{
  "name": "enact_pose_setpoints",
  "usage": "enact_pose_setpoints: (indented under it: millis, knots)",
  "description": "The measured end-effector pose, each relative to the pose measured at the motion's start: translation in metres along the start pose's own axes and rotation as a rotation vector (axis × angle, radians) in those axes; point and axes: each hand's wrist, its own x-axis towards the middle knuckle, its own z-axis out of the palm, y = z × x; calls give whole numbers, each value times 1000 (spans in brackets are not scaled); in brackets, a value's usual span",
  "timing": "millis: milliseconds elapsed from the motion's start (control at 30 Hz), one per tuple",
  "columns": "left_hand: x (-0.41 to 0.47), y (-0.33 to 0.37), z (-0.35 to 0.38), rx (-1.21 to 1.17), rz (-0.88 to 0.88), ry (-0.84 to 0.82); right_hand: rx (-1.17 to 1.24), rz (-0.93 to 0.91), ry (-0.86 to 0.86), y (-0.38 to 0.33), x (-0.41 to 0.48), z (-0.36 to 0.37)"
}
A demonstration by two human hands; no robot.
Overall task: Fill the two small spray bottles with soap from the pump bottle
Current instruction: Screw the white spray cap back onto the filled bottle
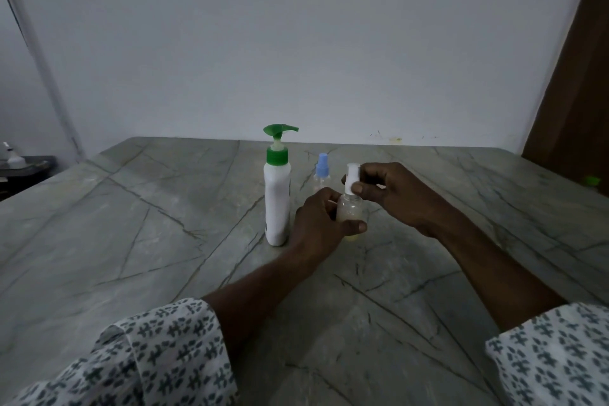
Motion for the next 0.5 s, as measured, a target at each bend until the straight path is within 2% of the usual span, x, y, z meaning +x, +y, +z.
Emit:
enact_pose_setpoints:
  millis: [200, 367, 500]
  knots:
    - [-1, 3, 0, 44, 5, 19, -105, 4, 67, -1, 2, 8]
    - [0, 2, 1, 49, -12, -1, 190, 18, -27, 1, -4, -3]
    - [-1, 3, 0, 76, -6, 3, 166, 0, 48, 0, -3, 1]
